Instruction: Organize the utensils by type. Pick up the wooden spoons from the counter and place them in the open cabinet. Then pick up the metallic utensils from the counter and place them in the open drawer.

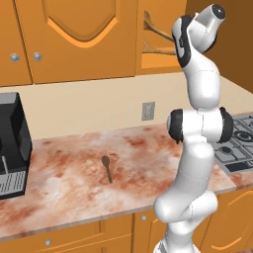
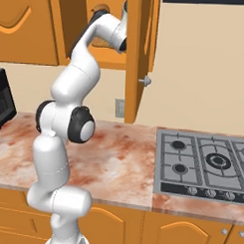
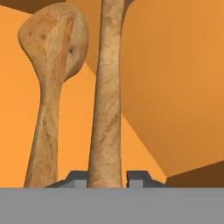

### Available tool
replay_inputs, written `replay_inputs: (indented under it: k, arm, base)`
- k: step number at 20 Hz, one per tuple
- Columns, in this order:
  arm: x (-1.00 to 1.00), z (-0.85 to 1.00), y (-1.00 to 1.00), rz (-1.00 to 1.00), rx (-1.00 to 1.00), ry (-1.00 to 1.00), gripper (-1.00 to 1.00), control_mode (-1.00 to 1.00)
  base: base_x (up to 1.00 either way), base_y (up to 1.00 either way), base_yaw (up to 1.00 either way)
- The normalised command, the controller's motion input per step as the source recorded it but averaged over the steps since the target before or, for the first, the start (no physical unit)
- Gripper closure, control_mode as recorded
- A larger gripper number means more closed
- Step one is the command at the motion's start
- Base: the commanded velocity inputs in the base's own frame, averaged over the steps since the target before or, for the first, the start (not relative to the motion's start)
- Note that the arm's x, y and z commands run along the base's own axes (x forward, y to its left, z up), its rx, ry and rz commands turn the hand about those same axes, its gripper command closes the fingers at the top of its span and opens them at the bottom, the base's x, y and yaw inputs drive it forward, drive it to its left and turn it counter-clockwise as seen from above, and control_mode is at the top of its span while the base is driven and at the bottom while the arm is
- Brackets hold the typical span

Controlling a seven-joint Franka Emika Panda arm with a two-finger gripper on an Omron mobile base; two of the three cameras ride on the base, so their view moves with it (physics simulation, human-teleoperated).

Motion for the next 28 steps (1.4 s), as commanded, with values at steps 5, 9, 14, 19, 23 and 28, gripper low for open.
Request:
replay_inputs:
  k: [5,9,14,19,23,28]
  arm:
    - [0.05,-0.01,0.26,0.07,-0.09,0.00,1.00,-1.00]
    - [0.01,0.00,0.23,0.05,-0.10,0.03,-1.00,-1.00]
    - [0.00,0.00,0.07,0.04,-0.08,0.02,-1.00,-1.00]
    - [0.00,0.00,0.01,0.03,-0.06,0.00,-1.00,-1.00]
    - [-0.31,0.00,0.07,0.01,-0.06,-0.07,-1.00,-1.00]
    - [-0.62,0.00,0.31,0.01,-0.07,-0.07,-1.00,-1.00]
  base:
    - [0.00,0.00,0.00]
    - [0.00,0.00,0.00]
    - [0.00,0.00,0.00]
    - [0.00,0.00,0.00]
    - [0.00,0.00,0.00]
    - [0.00,0.00,0.00]
